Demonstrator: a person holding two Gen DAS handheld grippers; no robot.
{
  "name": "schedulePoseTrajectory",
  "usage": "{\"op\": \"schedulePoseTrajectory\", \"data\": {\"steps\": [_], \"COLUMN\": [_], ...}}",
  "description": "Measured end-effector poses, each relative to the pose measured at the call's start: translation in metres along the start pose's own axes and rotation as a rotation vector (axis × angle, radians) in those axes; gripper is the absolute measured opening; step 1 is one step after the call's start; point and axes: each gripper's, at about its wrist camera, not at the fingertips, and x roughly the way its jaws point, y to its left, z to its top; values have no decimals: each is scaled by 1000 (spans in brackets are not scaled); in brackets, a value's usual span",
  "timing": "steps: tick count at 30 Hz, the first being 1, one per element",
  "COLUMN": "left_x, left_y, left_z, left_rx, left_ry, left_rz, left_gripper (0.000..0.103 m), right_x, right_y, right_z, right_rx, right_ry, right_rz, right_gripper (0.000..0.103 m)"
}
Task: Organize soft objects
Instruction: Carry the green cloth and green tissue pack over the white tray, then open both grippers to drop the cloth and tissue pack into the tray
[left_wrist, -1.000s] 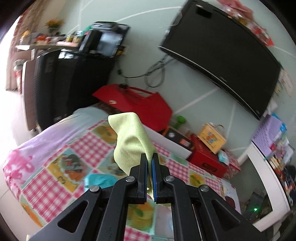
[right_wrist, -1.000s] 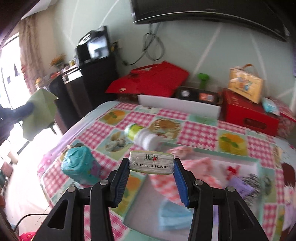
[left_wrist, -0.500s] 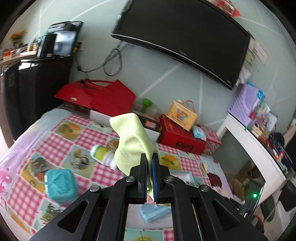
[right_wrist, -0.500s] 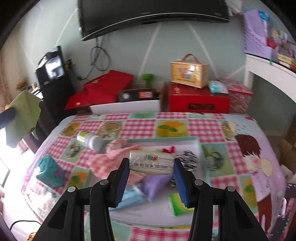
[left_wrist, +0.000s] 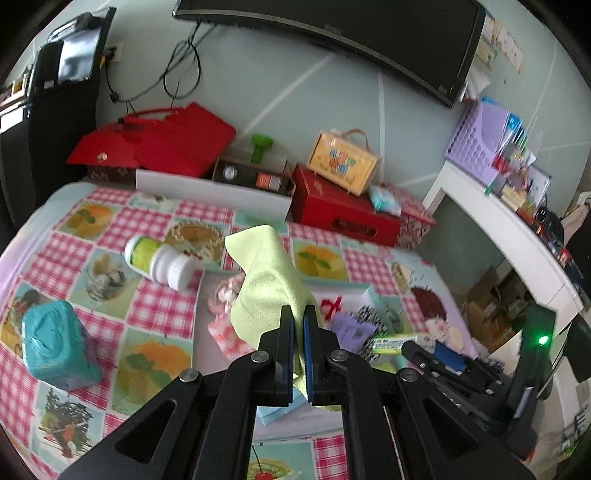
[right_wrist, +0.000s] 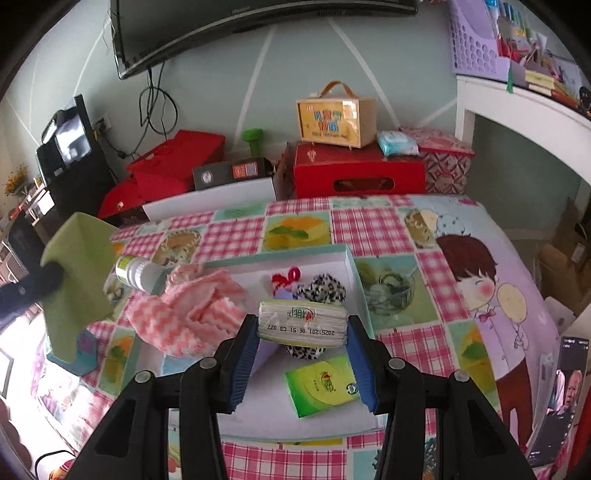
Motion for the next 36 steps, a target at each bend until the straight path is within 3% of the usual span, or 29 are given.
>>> {"op": "schedulePoseTrajectory", "data": {"steps": [7,19,23,26,27,28,32,36], "left_x": [46,81,81,76,74,71,63,58], "left_y": [19,52,58,57,57,58,59,64], "left_z": [-24,-44,-45,-44,-42,-41,-36,-32], "left_rx": [-32,-93,-117,-111,-112,-117,-126,-145], "left_ry": [138,299,324,322,322,316,295,286], "left_rz": [27,121,120,118,118,121,122,134], "left_gripper": [4,4,6,26,42,51,52,56], "right_x": [20,39,40,40,41,41,41,41], "right_y": [10,32,36,39,40,41,44,46], "right_z": [-7,-14,-14,-15,-15,-15,-15,-15], "right_rx": [-43,-119,-138,-151,-154,-156,-161,-166], "right_ry": [79,145,151,154,156,157,152,152], "right_rz": [-1,-3,-4,-6,-7,-9,-12,-13], "right_gripper": [50,50,51,51,51,52,64,66]}}
